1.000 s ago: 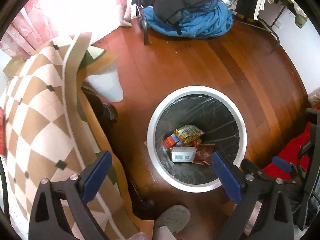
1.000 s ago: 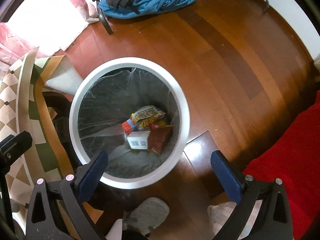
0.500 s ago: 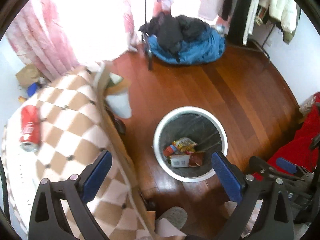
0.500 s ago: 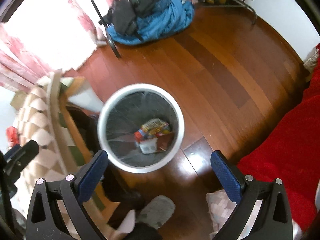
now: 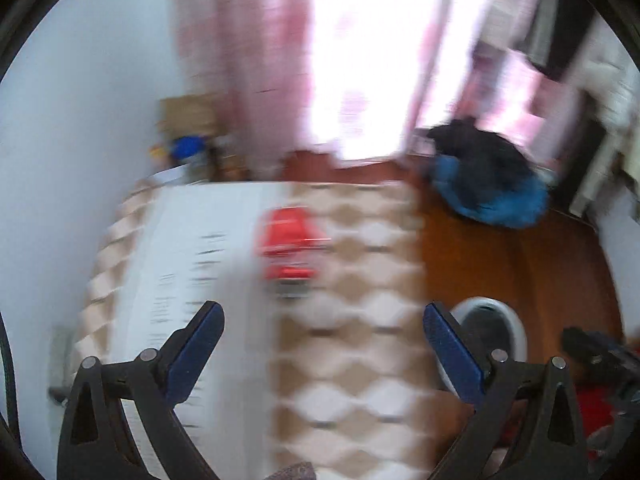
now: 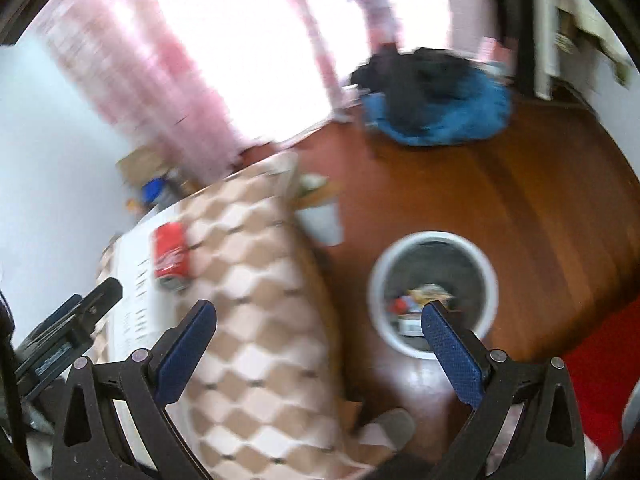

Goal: Collect trash
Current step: 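Swing both tools back over the table, then grasp the red cola can with the right tool while the left tool grasps the clear lid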

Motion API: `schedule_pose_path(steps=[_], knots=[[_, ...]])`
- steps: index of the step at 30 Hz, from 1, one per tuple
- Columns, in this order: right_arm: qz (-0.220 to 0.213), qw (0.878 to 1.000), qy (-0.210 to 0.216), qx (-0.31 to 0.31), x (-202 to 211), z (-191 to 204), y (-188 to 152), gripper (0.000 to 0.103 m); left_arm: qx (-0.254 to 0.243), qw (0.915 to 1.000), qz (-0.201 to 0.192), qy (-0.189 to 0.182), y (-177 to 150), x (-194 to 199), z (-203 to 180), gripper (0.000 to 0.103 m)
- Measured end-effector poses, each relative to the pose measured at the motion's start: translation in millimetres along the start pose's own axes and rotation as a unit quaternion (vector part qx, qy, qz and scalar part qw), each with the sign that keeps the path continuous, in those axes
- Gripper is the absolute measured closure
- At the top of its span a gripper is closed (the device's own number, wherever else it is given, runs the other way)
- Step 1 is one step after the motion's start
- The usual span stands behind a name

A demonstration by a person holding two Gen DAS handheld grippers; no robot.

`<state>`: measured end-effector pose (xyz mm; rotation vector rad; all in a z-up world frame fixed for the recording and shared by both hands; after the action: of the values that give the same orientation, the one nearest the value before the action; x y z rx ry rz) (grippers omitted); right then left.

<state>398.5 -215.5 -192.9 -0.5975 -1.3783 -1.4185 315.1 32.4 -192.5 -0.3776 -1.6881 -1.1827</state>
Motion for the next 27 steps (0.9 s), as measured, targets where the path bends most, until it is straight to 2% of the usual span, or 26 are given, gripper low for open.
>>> schedule_pose_path(steps=[3, 5, 9, 13, 16, 20, 23, 27], knots=[[0.027, 0.999, 0.016, 0.038, -40, 69, 6, 0.0, 0.03, 0.998, 0.025, 0.048, -10, -28, 66, 0.001], [0.051, 0.997, 0.02, 0.057, -72, 108, 9, 0.0, 0.048, 0.9954, 0.05, 0.066, -18, -50, 102, 0.001], [0.112, 0.988, 0.018, 0.104, -154, 192, 12, 0.0, 0.066, 0.9883, 0.094, 0.1, -34, -95, 153, 0.001], [0.15, 0.978, -0.012, 0.141, -224, 238, 12, 0.0, 0.079, 0.9822, 0.127, 0.114, -44, -134, 189, 0.001], [0.169, 0.972, -0.039, 0.161, -264, 255, 12, 0.0, 0.086, 0.9799, 0.139, 0.114, -47, -155, 205, 0.001], [0.186, 0.965, -0.067, 0.173, -295, 262, 12, 0.0, 0.091, 0.9777, 0.155, 0.109, -52, -168, 215, 0.001], [0.179, 0.965, -0.071, 0.179, -302, 258, 11, 0.023, 0.089, 0.9809, 0.15, 0.086, -56, -161, 208, 0.001], [0.173, 0.968, -0.051, 0.174, -283, 236, 7, 0.023, 0.062, 0.9894, 0.127, 0.033, -70, -130, 182, 0.001]])
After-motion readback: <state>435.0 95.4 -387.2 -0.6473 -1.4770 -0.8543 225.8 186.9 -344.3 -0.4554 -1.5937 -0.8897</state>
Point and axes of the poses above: each gripper's, at about its wrist camera, not at the fingertips, and x roughly against the way its jaws point, z to its left, y to its top, the point moved 4 cm from there along -x, roughly the way its jaws point
